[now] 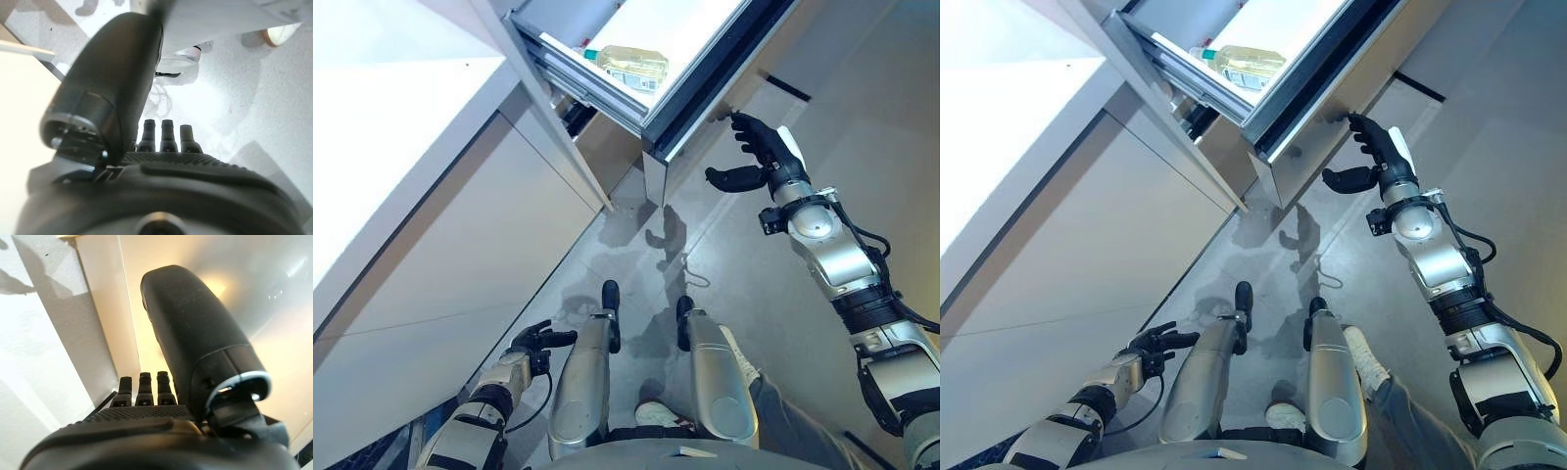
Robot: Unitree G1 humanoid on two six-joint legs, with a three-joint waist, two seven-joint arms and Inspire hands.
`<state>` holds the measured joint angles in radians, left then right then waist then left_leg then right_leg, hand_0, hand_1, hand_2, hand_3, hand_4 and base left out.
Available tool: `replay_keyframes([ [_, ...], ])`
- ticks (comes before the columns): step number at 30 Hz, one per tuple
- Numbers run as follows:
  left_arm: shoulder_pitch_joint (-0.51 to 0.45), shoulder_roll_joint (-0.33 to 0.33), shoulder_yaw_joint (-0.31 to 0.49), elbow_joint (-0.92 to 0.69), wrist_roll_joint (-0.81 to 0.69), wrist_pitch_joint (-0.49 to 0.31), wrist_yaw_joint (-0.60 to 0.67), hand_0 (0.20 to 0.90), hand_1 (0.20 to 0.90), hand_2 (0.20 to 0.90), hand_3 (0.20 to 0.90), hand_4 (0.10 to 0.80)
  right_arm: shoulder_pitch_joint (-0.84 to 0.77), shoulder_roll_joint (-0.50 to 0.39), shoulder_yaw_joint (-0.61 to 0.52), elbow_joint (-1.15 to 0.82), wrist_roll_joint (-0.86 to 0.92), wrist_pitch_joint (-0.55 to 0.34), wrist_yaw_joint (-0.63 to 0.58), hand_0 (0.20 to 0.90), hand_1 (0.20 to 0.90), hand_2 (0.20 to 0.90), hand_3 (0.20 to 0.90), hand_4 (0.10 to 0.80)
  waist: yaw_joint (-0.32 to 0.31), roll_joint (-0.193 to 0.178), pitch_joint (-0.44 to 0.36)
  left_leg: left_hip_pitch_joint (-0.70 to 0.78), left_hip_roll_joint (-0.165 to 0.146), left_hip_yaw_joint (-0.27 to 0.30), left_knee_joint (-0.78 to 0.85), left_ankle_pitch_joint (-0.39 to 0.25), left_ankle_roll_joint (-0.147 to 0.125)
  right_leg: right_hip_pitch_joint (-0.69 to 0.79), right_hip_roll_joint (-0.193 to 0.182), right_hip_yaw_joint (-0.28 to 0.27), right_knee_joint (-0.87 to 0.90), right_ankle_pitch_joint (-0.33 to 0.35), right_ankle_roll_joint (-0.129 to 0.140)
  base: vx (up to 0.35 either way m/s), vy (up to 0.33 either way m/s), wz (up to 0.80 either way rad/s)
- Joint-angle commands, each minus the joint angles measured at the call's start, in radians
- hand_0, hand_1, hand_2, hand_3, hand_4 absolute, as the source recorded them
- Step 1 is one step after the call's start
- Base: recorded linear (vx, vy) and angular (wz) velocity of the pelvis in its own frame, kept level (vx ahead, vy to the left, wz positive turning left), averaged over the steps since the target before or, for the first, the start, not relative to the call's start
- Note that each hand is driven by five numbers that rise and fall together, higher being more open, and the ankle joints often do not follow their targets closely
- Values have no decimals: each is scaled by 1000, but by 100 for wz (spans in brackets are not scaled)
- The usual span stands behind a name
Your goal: Put drinks into fridge and close the fridge
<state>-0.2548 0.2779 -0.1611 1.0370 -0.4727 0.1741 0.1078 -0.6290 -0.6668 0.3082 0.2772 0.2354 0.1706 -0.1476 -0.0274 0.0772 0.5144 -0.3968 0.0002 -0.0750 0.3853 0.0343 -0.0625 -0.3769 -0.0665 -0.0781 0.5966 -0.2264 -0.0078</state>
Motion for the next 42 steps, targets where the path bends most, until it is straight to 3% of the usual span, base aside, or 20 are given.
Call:
replay_keyframes([
  [1, 42, 47, -51, -22, 30, -2, 21, 900, 900, 900, 900, 800, -367, 104, 48, -159, 16, -170, 6, 900, 900, 900, 900, 800, 73, -34, -72, 52, -69, 77, 99, -191, 110, 77, 54, -6, -122, 54, -60, 34, -19, 15],
  [15, 61, 55, -75, -23, 32, 19, 0, 900, 900, 900, 900, 800, -531, 229, 149, 9, 139, -169, -87, 900, 900, 900, 900, 800, 172, -46, -141, 164, -71, 30, -20, -150, 97, 232, 33, -75, -260, 75, -54, 64, 4, 14],
  [22, 87, 61, -80, -6, 63, 4, -50, 900, 900, 900, 900, 800, -538, 227, 141, 102, 161, -190, -154, 900, 900, 900, 900, 800, 202, -67, -189, 227, -74, 11, -78, -141, 90, 312, 32, -107, -335, 86, -48, 90, 16, 23],
  [27, 130, 54, -79, 3, 96, -14, -88, 900, 900, 900, 900, 800, -485, 199, 97, 110, 222, -171, -193, 900, 900, 900, 900, 800, 198, -98, -233, 276, -75, 17, -99, -156, 93, 366, 37, -93, -389, 99, -38, 92, 40, 4],
  [33, 181, 44, -61, -13, 75, -12, -93, 900, 900, 900, 900, 800, -296, 170, 35, 52, 281, -139, -100, 900, 900, 900, 900, 800, 156, -118, -289, 318, -69, 48, -149, -154, 98, 380, 40, -62, -429, 117, -18, -8, 69, -5],
  [34, 207, 36, -41, -20, 50, -4, -77, 900, 900, 900, 900, 800, -156, 153, 1, 16, 258, -132, -45, 900, 900, 900, 900, 800, 124, -125, -312, 336, -64, 68, -171, -153, 99, 385, 39, -46, -453, 132, -6, -75, 84, -17],
  [38, 254, 23, -6, -30, 29, -10, -76, 900, 900, 900, 900, 800, 117, 152, -79, -25, 223, -138, 54, 900, 900, 900, 900, 800, 73, -131, -348, 374, -57, 97, -231, -143, 101, 393, 33, -21, -504, 165, 20, -87, 67, -26],
  [42, 305, 8, 40, -45, 2, -20, -68, 900, 900, 900, 900, 800, 427, 166, -170, 8, 155, -201, 180, 900, 900, 900, 900, 800, 25, -128, -390, 413, -45, 137, -302, -127, 96, 400, 30, -10, -553, 193, 46, -98, 55, -31],
])
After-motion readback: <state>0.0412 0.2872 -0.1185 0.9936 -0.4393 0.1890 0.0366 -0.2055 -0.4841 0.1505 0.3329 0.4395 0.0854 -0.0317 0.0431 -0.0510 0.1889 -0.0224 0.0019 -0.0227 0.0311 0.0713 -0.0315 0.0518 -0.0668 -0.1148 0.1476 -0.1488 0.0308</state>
